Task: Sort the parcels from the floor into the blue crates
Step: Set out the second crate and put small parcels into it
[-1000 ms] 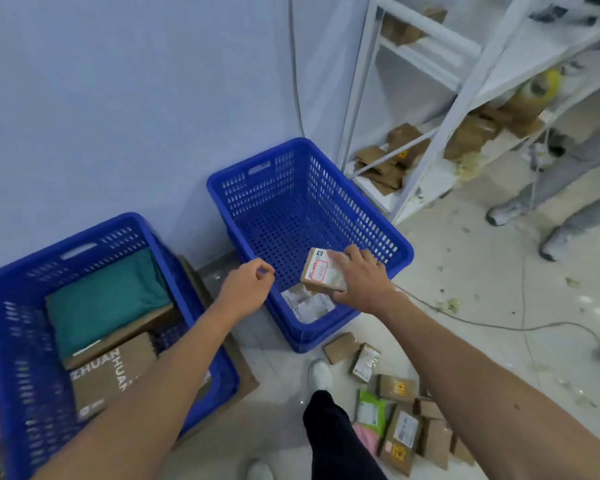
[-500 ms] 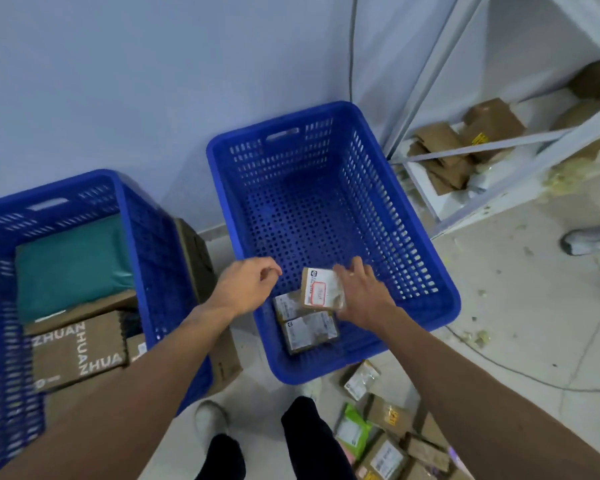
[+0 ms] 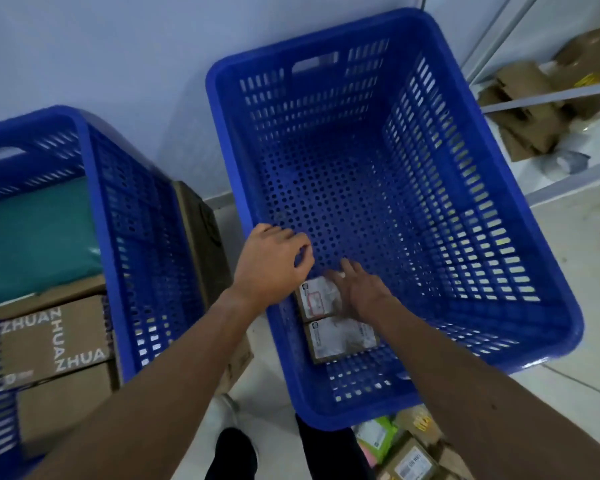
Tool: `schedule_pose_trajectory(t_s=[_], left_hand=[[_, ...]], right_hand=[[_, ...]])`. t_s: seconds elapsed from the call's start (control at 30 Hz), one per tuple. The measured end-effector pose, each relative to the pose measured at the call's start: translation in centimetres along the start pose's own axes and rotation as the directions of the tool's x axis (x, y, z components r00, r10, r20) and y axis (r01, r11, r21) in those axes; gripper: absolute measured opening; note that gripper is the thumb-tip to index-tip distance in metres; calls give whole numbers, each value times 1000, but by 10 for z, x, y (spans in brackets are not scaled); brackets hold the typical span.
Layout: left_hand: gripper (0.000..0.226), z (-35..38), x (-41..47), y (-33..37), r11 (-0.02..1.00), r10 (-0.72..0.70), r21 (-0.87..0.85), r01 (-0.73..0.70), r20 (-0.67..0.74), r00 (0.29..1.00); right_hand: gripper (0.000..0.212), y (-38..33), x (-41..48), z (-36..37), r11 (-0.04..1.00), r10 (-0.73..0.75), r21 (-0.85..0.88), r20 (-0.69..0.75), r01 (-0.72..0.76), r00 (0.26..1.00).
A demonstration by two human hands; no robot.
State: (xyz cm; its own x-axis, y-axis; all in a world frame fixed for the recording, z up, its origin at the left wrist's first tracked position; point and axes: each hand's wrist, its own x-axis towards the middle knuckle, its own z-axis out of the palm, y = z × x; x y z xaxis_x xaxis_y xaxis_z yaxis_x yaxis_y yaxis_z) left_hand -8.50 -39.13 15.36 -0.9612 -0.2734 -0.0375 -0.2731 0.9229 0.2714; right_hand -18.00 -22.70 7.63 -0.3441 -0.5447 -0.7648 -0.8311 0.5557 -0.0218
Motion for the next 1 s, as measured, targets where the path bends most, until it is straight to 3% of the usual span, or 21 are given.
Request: schedule_pose_trajectory(t_s=[0.07,0.2,0.4,0.53,0.7,0.83,1.0], left_hand=[[36,2,-1,-2,1000,-5,-8,5,10,1000],[35,3,-1,-2,1000,-16,-25,16,3,1000],[30,3,0,-2,1000,-13,-17,12,-21,1000],[33,5,1,-2,1000,-14,-4,13,-28,1000],[39,6,0,-3,999,-29,15,29,-39,999],[38,2,0,2,999,-14,49,11,61,998],[26,-24,-2,15,992,-105,-47,118,226,969]], right_hand=[[90,-7,5,6,1000,-3,26,57,2,998],[75,-11,9,6,999,-10,32,19,9,1000],[73,-5,10,9,979,-59,195,-9,60,998],[70,-5,9,13,977,-68,200,-58,78,996],[81,-3,-7,13,947,-91,306,-50,102,995],[76,2,-38,9,941,-57,335,18,48,998],[64,11,-91,-11,951,20,307,70,-41,997]])
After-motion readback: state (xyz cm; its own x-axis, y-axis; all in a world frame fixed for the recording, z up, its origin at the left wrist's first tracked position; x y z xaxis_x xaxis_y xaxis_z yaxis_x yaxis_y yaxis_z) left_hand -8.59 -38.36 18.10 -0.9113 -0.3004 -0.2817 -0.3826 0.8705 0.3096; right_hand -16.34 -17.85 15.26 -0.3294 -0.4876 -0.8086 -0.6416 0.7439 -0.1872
